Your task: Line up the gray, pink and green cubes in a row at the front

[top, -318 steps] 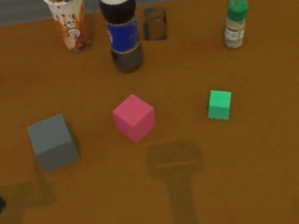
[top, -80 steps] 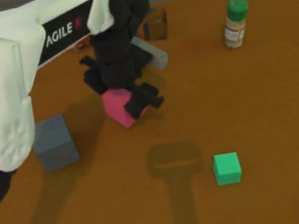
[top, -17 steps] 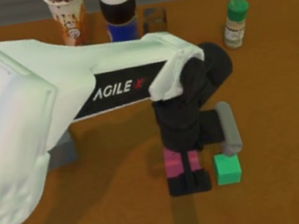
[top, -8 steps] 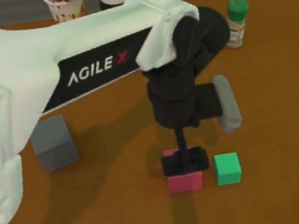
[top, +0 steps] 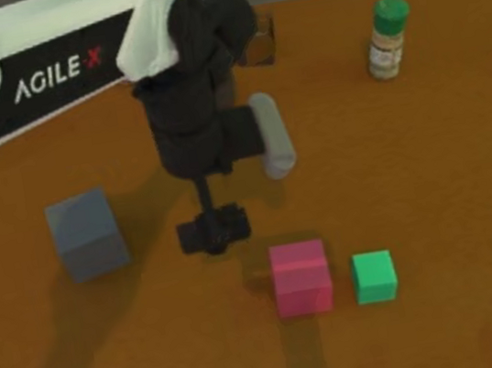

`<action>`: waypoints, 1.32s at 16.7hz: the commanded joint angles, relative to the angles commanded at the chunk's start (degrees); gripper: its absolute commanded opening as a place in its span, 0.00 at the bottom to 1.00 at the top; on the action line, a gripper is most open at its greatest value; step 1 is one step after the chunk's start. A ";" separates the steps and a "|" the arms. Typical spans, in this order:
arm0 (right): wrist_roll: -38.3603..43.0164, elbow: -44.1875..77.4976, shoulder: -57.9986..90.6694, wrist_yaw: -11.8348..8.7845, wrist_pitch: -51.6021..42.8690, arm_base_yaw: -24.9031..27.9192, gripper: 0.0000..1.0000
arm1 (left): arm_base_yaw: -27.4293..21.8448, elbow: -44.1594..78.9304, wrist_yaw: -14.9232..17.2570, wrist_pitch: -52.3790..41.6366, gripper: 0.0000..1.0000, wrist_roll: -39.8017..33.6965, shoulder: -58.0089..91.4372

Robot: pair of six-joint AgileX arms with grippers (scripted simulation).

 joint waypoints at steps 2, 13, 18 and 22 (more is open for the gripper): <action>0.00 0.00 0.00 0.00 0.00 0.00 1.00 | 7.34 -2.19 -0.20 0.57 1.00 3.33 -1.18; 0.00 0.00 0.00 0.00 0.00 0.00 1.00 | 20.80 -6.69 -0.56 2.34 1.00 10.76 -3.96; 0.00 0.00 0.00 0.00 0.00 0.00 1.00 | 20.94 -11.56 -0.55 10.54 1.00 10.84 -0.86; 0.00 0.00 0.00 0.00 0.00 0.00 1.00 | 21.05 -16.44 -0.52 18.82 1.00 11.01 2.47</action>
